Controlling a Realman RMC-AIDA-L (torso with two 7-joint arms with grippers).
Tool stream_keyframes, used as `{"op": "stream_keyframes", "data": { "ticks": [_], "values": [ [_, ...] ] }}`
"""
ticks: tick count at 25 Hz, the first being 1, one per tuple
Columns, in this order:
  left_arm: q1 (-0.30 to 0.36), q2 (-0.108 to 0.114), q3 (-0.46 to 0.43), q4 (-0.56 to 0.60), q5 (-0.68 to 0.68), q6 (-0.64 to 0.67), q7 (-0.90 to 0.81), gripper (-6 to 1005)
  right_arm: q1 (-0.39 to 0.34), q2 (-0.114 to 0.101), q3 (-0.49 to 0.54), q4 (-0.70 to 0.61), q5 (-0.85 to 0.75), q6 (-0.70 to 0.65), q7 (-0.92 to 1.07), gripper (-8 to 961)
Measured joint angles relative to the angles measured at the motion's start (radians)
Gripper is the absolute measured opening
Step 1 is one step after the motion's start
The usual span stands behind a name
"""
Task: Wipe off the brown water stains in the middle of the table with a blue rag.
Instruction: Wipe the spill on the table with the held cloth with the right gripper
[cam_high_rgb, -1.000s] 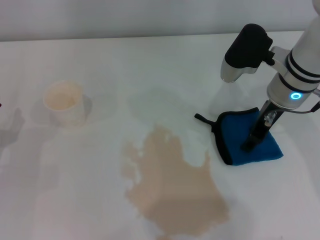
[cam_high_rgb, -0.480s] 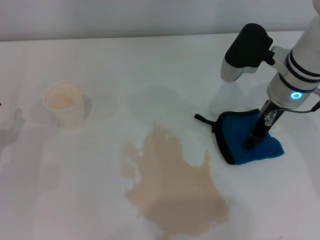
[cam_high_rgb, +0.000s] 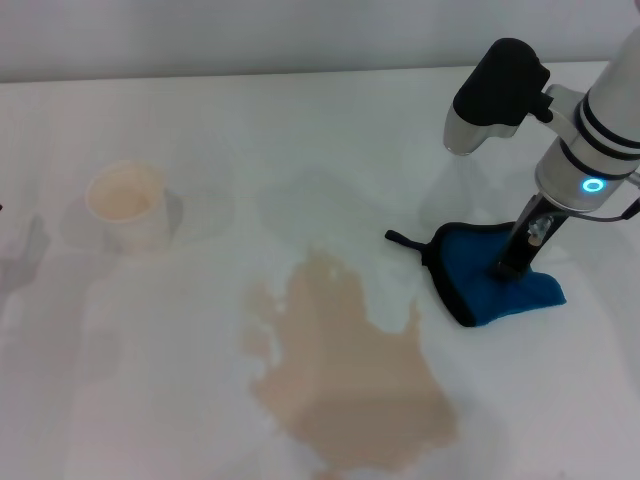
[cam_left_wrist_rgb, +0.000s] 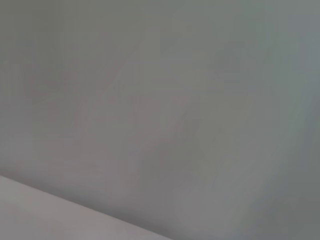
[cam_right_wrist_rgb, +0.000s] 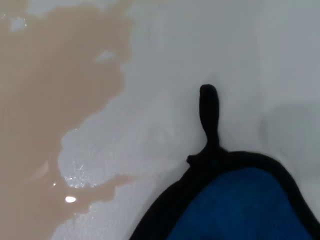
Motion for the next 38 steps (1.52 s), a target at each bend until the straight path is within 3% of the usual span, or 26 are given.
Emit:
{"op": "stream_keyframes", "data": {
  "ticks": [4,17,30,38],
  "values": [
    [0.000,0.000,0.000,0.000,0.000,0.000,0.000,892,0.000,0.000,0.000,0.000,0.000,0.006,0.000,93],
    [0.000,0.003,0.000,0.001,0.000,0.000,0.000,891,0.001,0.006,-0.032,-0.020,0.112,0.021,-0.005,87],
    [-0.001,0.003,0.000,0.003,0.000,0.000,0.003,892,-0.012,0.009,-0.273,-0.020,0.406,0.224,-0.008,88],
    [-0.002,0.003,0.000,0.014,0.000,0.007,0.003,892,-0.005,0.011,-0.433,-0.038,0.540,0.264,-0.014,86]
  ]
}}
